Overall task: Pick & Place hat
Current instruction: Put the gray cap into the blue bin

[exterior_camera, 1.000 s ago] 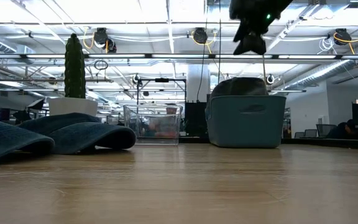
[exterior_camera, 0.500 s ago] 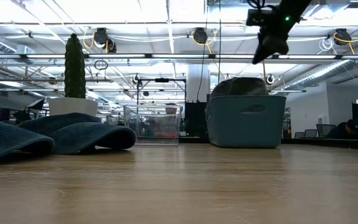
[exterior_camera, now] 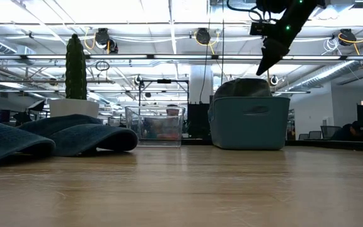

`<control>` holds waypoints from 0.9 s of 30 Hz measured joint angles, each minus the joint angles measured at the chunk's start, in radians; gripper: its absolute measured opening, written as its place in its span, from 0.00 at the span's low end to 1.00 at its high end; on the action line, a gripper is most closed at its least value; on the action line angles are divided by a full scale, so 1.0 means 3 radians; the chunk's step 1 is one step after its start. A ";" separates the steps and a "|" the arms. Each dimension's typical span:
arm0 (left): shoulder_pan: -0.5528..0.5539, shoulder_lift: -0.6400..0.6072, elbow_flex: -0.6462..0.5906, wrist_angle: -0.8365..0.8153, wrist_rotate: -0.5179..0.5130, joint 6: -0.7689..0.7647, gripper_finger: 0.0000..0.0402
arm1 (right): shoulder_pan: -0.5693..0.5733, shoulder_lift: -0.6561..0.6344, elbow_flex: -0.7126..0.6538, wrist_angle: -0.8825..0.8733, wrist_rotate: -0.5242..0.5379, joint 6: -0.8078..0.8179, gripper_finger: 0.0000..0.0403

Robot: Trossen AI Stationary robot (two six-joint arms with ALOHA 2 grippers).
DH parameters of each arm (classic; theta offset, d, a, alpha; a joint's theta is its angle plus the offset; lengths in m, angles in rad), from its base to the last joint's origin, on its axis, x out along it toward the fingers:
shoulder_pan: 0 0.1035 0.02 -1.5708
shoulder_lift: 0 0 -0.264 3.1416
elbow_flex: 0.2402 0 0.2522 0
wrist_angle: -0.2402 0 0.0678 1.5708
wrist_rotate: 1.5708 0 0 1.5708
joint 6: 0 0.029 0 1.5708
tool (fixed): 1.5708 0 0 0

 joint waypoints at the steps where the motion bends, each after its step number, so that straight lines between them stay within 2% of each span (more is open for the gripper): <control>1: 0.0000 0.0000 0.0000 0.0000 0.0000 0.0000 0.90 | -0.0032 0.0013 0.0000 -0.0006 -0.0024 0.0026 0.00; 10: 0.0000 0.0000 0.0000 0.0000 0.0000 0.0000 0.94 | -0.0254 0.0361 0.0000 0.0050 -0.0088 0.0099 0.00; 13: 0.0000 0.0000 0.0000 0.0000 0.0000 0.0000 0.93 | -0.0307 0.0605 0.0000 0.0266 -0.0097 0.0049 0.00; 18: 0.0000 0.0000 0.0000 0.0000 0.0000 0.0000 0.91 | -0.0424 0.1045 0.0000 0.0628 -0.0355 0.0030 0.00; 27: 0.0000 0.0000 0.0000 0.0000 0.0000 0.0000 0.92 | -0.0606 0.1770 0.0003 0.0745 -0.0428 0.0052 0.00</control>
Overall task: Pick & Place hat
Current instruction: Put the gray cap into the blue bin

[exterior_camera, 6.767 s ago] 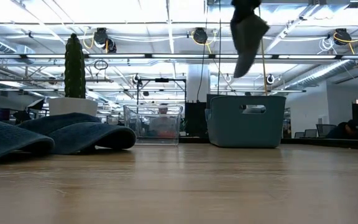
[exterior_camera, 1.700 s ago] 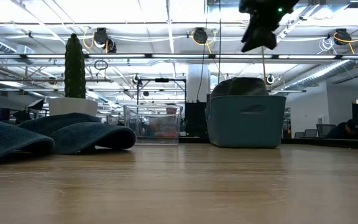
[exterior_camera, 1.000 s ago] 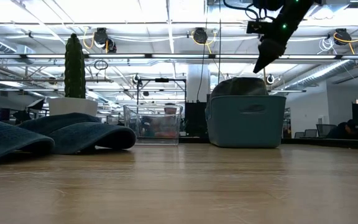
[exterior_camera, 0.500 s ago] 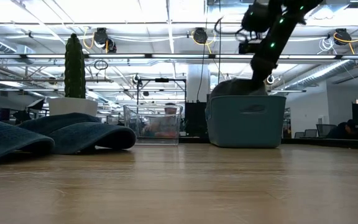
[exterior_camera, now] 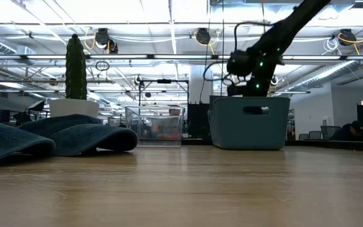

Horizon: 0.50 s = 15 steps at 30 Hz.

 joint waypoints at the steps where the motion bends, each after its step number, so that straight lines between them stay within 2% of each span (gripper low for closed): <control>1: 0.0000 0.0000 0.0000 0.0000 0.0000 0.0000 0.93 | -0.0003 0.0054 0.0003 0.0004 0.0001 0.0000 0.00; 8: 0.0000 0.0000 0.0000 0.0001 0.0000 0.0000 0.93 | 0.0003 0.0122 0.0002 -0.0004 0.0026 0.0003 0.00; 15: 0.0000 0.0000 0.0000 0.0001 0.0000 0.0000 0.90 | 0.0077 -0.0378 -0.0004 -0.0101 0.0273 -0.0002 0.00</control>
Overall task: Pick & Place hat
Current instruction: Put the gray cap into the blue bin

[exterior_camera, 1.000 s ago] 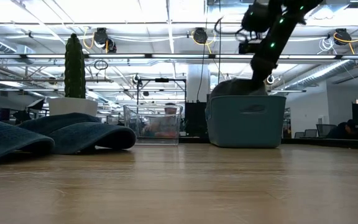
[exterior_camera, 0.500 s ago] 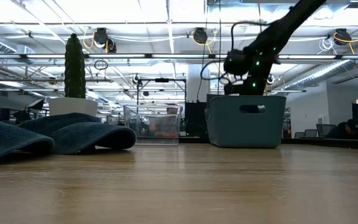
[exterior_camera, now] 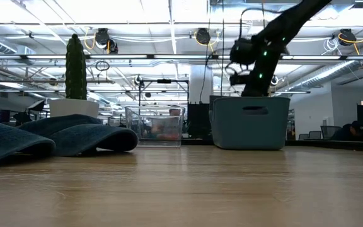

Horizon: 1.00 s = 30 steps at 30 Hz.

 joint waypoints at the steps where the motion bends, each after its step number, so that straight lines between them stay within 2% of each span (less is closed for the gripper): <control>1: 0.0000 0.0000 0.0000 -0.0001 0.0000 0.0000 0.90 | 0.0012 -0.0102 -0.0002 -0.0023 0.0002 -0.0007 0.00; 8: 0.0000 0.0000 0.0000 0.0000 0.0001 0.0000 0.93 | 0.0177 -0.0811 -0.0003 -0.0108 -0.0019 0.0075 0.00; 14: 0.0000 0.0000 0.0000 0.0000 0.0000 0.0000 0.93 | 0.0362 -0.1137 -0.0001 -0.0398 -0.0623 0.0254 0.00; 21: 0.0000 0.0000 0.0000 -0.0001 0.0000 0.0000 0.90 | 0.0560 -0.0930 -0.0026 -0.0461 -0.0802 0.0246 0.00; 30: 0.0000 0.0000 0.0000 -0.0001 0.0000 0.0000 0.93 | 0.0518 -0.0456 -0.0526 0.0199 -0.0790 0.0210 0.00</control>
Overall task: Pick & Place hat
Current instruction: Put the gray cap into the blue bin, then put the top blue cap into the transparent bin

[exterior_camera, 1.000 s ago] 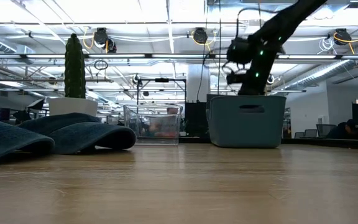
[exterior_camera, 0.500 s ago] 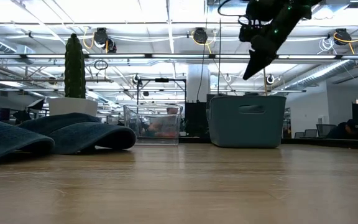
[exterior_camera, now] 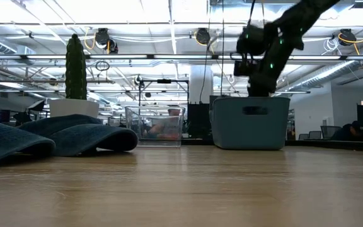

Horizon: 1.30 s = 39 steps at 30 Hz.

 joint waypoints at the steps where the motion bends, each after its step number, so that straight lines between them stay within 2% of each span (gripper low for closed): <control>1: 0.0000 0.0000 0.0000 0.0000 0.0000 0.0000 0.94 | -0.0012 0.0067 -0.0054 0.0060 0.0005 0.0000 0.00; 6: 0.0000 0.0000 0.0000 0.0000 0.0000 0.0000 0.92 | -0.0082 0.0251 -0.0273 0.0317 0.0011 0.0052 0.00; 10: 0.0000 0.0000 0.0000 0.0001 0.0000 0.0000 0.91 | -0.0095 0.0221 -0.0306 0.0333 0.0029 0.0056 0.00; 16: 0.0000 0.0000 0.0000 0.0000 0.0000 0.0000 0.91 | -0.0082 -0.0180 -0.0340 0.0221 0.0185 0.0051 0.00; 27: 0.0000 0.0000 0.0000 0.0000 0.0000 0.0000 0.93 | -0.0057 -0.1094 -0.0326 0.0253 0.0181 0.0142 0.00; 35: 0.0000 0.0000 0.0000 0.0000 0.0000 0.0000 0.90 | 0.0285 -0.1640 -0.0325 0.0338 0.0161 0.0576 0.00; 39: 0.0000 0.0000 0.0000 0.0000 0.0000 0.0000 0.91 | 0.0555 -0.1769 -0.0380 0.0541 -0.0081 0.0670 0.00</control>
